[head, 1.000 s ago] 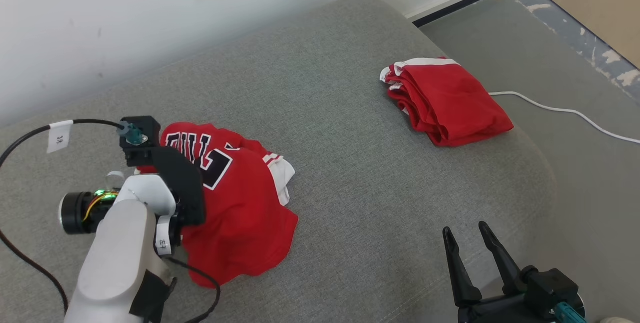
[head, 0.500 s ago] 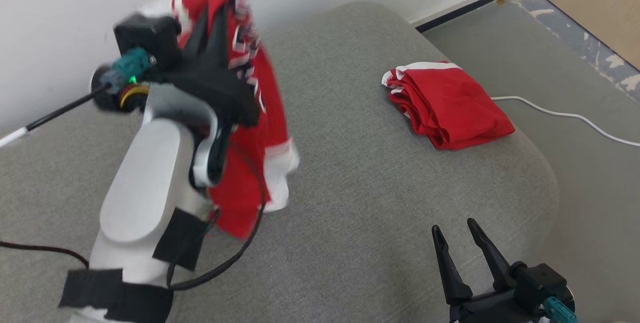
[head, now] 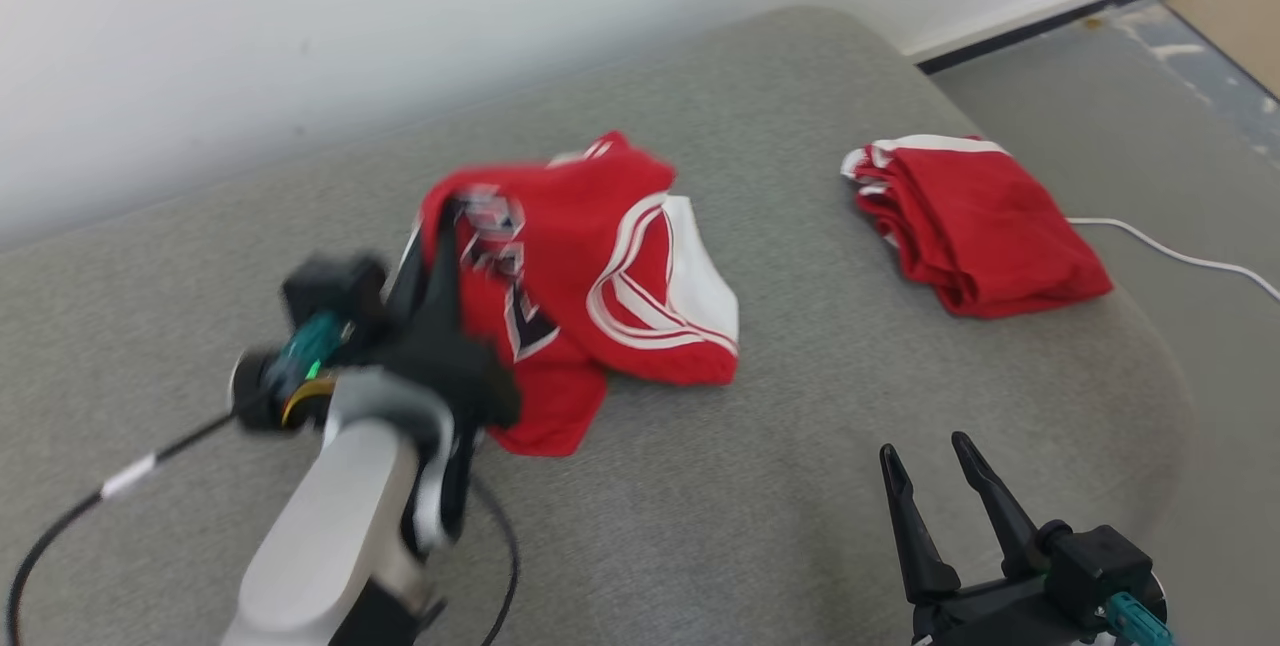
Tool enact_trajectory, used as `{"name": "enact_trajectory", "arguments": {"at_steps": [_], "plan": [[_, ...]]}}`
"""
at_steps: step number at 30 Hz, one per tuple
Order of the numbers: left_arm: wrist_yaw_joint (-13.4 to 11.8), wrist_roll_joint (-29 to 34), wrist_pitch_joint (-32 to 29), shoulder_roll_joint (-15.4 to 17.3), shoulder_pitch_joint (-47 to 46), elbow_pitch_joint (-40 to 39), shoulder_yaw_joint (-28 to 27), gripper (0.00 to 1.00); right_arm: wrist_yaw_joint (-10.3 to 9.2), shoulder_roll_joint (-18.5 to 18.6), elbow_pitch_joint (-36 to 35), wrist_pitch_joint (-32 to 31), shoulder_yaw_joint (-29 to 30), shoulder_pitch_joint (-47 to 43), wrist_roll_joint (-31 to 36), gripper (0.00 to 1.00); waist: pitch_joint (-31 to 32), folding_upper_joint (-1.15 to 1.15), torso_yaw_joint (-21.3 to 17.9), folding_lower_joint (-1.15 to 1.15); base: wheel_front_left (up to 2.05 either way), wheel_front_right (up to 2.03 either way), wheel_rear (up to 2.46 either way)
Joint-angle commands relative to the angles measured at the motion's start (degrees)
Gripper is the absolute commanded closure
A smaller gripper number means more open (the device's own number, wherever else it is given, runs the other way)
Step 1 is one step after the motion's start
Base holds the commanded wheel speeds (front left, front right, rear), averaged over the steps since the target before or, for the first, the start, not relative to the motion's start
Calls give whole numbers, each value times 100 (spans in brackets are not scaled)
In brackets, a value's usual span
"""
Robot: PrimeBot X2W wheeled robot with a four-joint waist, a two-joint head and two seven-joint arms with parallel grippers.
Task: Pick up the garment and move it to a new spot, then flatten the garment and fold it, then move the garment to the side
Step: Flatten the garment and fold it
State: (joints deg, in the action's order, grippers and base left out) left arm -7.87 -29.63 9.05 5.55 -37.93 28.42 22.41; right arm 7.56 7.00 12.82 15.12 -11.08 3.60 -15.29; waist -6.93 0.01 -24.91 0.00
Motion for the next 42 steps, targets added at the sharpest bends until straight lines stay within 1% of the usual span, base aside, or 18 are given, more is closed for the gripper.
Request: {"name": "enact_trajectory", "arguments": {"at_steps": [1, 4, 7, 13, 17, 18, 19, 20, 22, 25, 29, 30, 32, 36, 37, 39, 42], "plan": [[-38, -83, 68, 63, 247, 38, -70, 100, -14, 5, -28, 1, 0, 0, 2, 0, -112, -1, 324, 0, 0, 0, 0], [-139, -210, 266, 247, 809, 98, -284, 100, -14, 36, -46, 1, -2, -15, 15, 0, -117, -1, 517, 0, 0, 0, 0], [-220, -345, 389, 357, 1363, 96, -457, 100, -14, 60, -46, 1, 24, -29, 20, 0, -101, -1, 681, 0, 0, 0, 0], [-372, -677, 563, 314, 2343, -42, -907, 100, -14, 90, -37, 1, 3, -58, 13, 0, -30, -1, 899, 0, 0, 0, 0], [-437, -762, 593, 267, 2717, -55, -1093, 100, -14, 93, -27, 1, -12, -67, 11, 0, 11, -1, 994, 0, 0, 0, 0], [-462, -741, 602, 266, 2785, -33, -1130, 94, -14, 90, -18, 1, -16, -67, 12, 0, 24, -1, 1010, 0, 0, 0, 0], [-470, -715, 601, 267, 2826, -36, -1156, 18, -14, 84, -9, 1, -26, -64, 12, 0, 38, -1, 1021, 0, 0, 0, 0], [-480, -698, 608, 265, 2861, -35, -1185, 0, -14, 77, -7, 1, -41, -61, 9, 0, 54, -1, 1028, 0, 0, 0, 0], [-478, -680, 610, 270, 2889, -35, -1209, 0, -14, 71, -4, 1, -51, -60, 5, 0, 67, -1, 1031, 0, 0, 0, 0], [-548, -654, 614, 319, 2963, -50, -1285, 0, -14, 58, 12, 1, -64, -69, 1, 0, 117, -1, 1037, 0, 0, 0, 0], [-797, -420, 621, 478, 3046, -329, -1325, 0, -14, 38, 33, 1, -76, -99, -10, 0, 178, -1, 1015, 0, 0, 0, 0], [-848, -239, 622, 542, 3077, -600, -1216, 0, -14, 44, 38, 1, -73, -114, -30, 0, 204, -1, 999, 0, 0, 0, 0], [-852, -89, 537, 590, 3046, -905, -1036, 0, -14, 55, 34, 1, -69, -136, -48, 0, 222, -1, 985, 0, 0, 0, 0], [-904, 312, 84, 673, 2867, -1484, -527, 0, -14, 52, 46, 1, -105, -133, -52, 0, 238, -1, 901, 0, 0, 0, 0], [-889, 399, -69, 662, 2822, -1618, -377, 0, -14, 50, 46, 1, -105, -130, -58, 0, 237, -1, 878, 0, 0, 0, 0], [-765, 495, -491, 619, 2722, -1808, -2, 0, -14, 42, 43, 1, -110, -127, -64, 0, 226, -1, 827, 0, 0, 0, 0], [-490, 673, -1211, 578, 2446, -1884, 582, 0, -14, 32, 47, 1, -111, -130, -76, 0, 201, -1, 757, 0, 0, 0, 0]]}}
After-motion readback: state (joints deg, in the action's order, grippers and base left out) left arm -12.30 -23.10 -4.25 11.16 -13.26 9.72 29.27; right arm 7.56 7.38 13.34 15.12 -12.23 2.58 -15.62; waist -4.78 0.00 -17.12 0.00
